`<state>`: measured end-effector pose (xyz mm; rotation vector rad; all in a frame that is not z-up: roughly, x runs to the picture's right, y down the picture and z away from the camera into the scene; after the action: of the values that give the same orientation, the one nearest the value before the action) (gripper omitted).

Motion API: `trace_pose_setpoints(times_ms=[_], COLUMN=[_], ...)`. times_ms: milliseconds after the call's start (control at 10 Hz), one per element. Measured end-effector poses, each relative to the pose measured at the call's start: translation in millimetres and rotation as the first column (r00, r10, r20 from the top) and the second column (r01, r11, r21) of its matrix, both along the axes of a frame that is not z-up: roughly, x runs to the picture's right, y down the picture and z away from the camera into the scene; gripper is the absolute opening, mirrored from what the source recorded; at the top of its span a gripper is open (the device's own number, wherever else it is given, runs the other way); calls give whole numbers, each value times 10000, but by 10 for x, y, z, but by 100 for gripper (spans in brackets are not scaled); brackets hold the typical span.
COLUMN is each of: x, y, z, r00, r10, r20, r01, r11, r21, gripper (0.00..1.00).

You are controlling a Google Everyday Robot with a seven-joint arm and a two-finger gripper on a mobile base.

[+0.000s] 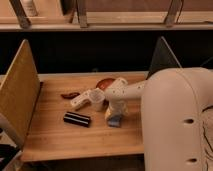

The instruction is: Place the white sponge in the ceramic bowl

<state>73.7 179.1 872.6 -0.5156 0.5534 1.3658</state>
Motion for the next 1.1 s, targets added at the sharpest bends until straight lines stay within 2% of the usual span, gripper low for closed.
trace_pose_setpoints(times_ms=[200, 300, 900, 1000, 1100], x=[-58, -72, -298, -327, -352], y=[75, 100, 230, 208, 69], z=[-45, -61, -124, -127, -142], r00=[10000, 9999, 9963, 9951, 9938], r10=[-14, -7, 50, 139, 223], r20=[75, 104, 858, 983, 1092], r01=[16, 9, -9, -97, -209], r11=[9999, 9998, 9989, 9990, 9997], r21=[-153, -204, -479, -431, -141], gripper=[80, 76, 16, 5, 0])
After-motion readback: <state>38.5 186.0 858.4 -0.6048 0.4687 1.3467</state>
